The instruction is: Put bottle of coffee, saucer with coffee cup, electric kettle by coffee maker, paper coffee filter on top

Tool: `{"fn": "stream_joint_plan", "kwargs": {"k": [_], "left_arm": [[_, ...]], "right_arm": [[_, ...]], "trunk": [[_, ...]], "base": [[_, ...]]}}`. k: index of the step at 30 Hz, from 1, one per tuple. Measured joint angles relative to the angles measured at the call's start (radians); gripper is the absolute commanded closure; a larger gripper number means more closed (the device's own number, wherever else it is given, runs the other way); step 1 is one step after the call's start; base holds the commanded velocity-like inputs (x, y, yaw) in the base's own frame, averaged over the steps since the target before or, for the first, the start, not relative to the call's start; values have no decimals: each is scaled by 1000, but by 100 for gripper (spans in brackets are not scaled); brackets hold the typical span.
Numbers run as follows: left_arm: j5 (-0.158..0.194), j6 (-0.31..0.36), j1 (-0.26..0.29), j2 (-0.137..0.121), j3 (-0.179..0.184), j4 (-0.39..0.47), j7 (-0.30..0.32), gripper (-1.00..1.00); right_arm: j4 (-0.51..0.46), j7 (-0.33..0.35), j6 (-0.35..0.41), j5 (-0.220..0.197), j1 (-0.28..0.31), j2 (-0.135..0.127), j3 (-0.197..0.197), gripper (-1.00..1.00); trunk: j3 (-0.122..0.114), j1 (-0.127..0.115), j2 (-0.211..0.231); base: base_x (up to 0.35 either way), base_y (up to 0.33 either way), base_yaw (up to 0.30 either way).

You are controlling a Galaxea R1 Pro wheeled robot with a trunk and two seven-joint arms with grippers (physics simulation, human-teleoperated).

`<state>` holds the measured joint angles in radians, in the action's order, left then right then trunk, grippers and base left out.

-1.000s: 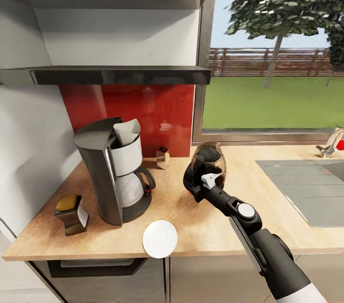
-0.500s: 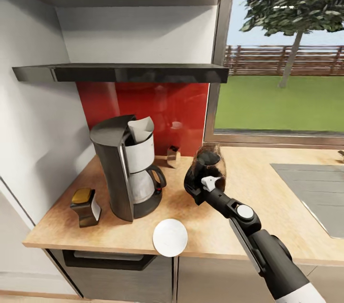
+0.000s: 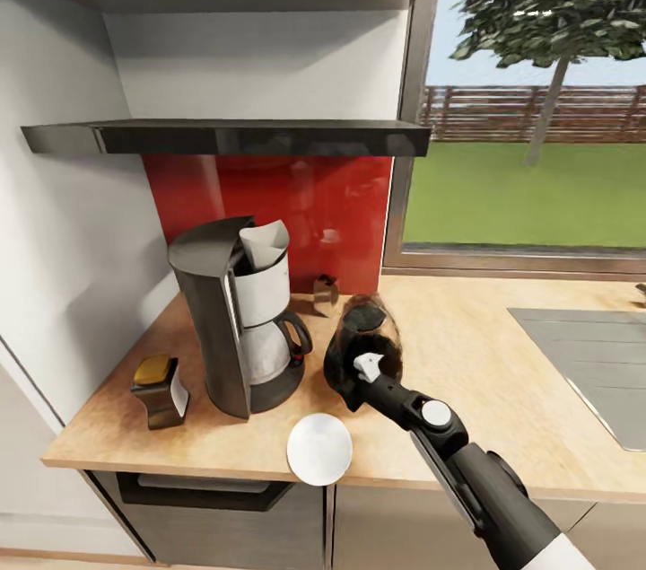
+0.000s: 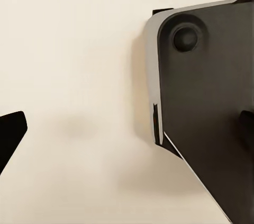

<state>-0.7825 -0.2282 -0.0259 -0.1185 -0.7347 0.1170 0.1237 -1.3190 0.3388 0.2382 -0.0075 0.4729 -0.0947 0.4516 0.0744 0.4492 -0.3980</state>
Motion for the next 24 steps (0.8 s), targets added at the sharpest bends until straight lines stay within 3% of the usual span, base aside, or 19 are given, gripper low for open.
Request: {"fn": "stream_joint_plan", "kwargs": {"k": [6, 23, 24], "left_arm": [[0, 0, 0, 1, 0, -1, 0, -100], [2, 0, 0, 2, 1, -1, 0, -100], [2, 0, 0, 2, 1, -1, 0, -100]], "right_arm": [[0, 0, 0, 1, 0, 0, 5, 100], [18, -2, -6, 2, 1, 6, 6, 100], [18, -2, -6, 3, 1, 6, 6, -100]], "trunk": [[0, 0, 0], [0, 0, -1], [0, 0, -1]], "base": [[184, 31, 0], [5, 1, 0], [0, 0, 0]]}}
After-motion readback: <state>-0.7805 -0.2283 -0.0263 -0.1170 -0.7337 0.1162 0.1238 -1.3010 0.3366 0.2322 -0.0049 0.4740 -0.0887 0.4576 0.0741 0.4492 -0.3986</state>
